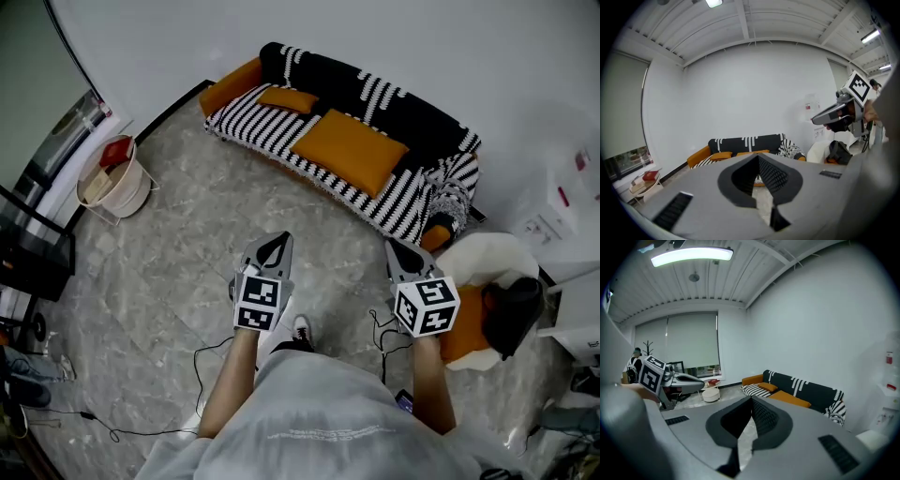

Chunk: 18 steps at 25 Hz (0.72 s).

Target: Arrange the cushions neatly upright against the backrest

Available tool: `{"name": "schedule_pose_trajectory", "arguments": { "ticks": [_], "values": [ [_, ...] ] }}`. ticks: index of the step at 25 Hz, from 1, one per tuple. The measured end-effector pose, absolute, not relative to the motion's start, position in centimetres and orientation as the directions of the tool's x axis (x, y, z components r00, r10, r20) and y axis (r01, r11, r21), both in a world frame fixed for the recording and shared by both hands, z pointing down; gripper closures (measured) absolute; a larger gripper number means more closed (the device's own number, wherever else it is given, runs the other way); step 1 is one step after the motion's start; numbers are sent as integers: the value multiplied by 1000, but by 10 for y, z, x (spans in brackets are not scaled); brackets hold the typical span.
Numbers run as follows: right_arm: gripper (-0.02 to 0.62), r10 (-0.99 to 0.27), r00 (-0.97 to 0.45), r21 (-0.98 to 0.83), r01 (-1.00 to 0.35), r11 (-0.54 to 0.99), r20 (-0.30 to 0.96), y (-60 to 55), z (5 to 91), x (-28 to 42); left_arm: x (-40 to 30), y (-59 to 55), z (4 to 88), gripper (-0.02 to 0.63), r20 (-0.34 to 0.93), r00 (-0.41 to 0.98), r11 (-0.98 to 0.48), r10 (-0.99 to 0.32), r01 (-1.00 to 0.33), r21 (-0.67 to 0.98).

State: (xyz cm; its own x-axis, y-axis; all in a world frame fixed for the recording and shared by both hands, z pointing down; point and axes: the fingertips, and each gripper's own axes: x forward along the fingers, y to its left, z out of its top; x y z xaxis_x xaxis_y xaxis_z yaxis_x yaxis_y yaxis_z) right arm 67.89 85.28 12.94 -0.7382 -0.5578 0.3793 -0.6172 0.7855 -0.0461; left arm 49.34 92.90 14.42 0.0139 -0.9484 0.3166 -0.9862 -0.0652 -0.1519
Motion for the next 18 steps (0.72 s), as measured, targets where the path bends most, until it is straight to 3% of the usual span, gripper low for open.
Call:
{"name": "schedule_pose_trajectory", "arguments": {
  "ticks": [18],
  "values": [
    [592, -584, -673, -3, -657, 754, 454, 771, 152, 593, 400, 841, 171, 589, 380, 79, -135, -922, -983, -122]
  ]
}}
